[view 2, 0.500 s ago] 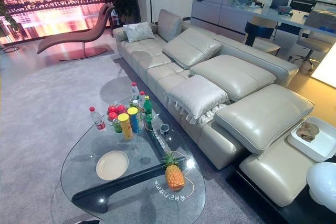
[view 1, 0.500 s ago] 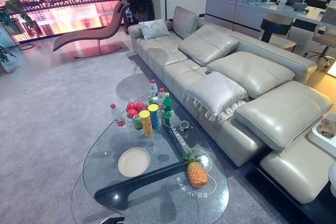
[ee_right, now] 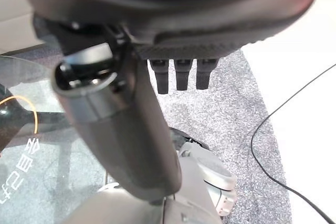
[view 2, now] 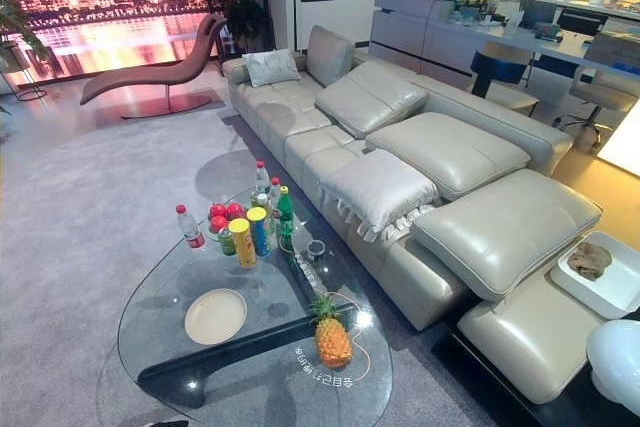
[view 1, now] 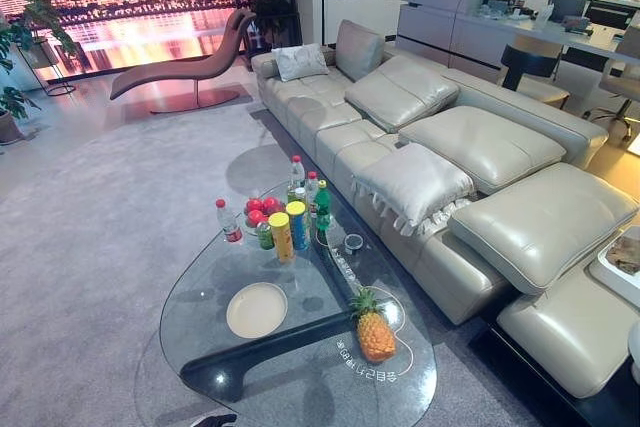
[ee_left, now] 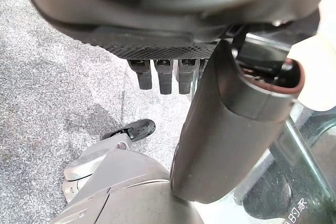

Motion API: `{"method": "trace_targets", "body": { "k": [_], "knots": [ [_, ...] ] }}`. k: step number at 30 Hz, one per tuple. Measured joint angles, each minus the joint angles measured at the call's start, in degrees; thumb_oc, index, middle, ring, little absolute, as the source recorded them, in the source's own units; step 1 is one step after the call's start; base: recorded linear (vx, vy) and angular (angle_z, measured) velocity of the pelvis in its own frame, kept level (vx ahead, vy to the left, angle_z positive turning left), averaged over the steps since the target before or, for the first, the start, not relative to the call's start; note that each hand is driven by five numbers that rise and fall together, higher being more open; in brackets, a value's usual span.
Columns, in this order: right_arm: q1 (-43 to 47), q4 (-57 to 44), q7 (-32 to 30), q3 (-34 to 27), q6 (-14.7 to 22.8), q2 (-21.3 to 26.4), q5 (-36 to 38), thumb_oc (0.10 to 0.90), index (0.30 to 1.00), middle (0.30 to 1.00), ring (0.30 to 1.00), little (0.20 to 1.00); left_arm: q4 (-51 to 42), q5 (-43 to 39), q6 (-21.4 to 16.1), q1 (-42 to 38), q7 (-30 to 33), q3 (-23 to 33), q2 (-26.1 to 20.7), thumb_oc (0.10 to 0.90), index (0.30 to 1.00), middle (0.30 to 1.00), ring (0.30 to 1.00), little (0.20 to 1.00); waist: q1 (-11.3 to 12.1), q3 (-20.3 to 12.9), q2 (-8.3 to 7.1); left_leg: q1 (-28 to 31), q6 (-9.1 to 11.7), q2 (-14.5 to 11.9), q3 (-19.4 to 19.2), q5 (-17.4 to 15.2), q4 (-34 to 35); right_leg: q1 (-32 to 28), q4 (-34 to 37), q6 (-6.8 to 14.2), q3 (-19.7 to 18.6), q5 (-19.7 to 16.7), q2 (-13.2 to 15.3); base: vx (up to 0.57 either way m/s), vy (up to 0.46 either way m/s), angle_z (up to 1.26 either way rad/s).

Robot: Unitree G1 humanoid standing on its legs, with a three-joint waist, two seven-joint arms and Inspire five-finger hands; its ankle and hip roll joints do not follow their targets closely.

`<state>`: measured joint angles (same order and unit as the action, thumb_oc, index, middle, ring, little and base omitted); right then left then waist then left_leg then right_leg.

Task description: Pick up the fruit to the plate

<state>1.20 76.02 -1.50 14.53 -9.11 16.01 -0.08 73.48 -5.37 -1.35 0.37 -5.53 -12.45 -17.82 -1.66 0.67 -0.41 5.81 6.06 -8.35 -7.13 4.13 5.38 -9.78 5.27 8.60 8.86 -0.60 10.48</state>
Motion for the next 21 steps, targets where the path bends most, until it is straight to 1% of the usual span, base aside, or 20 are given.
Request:
{"method": "trace_targets", "body": {
  "k": [21],
  "knots": [
    [0.1,0.1,0.0,0.0,1.0,0.0,-2.1,0.8,0.9,0.9,0.9,0.9,0.3,0.0,0.1,-0.1,0.0,0.0,0.0,0.8,0.9,0.9,0.9,0.9,0.3,0.1,0.11,-0.2,0.2,-0.4,0.3,-0.1,0.0,0.0,0.0,-0.2,0.2,0.2,-0.4,0.02,-0.001,0.0]
  ]
}}
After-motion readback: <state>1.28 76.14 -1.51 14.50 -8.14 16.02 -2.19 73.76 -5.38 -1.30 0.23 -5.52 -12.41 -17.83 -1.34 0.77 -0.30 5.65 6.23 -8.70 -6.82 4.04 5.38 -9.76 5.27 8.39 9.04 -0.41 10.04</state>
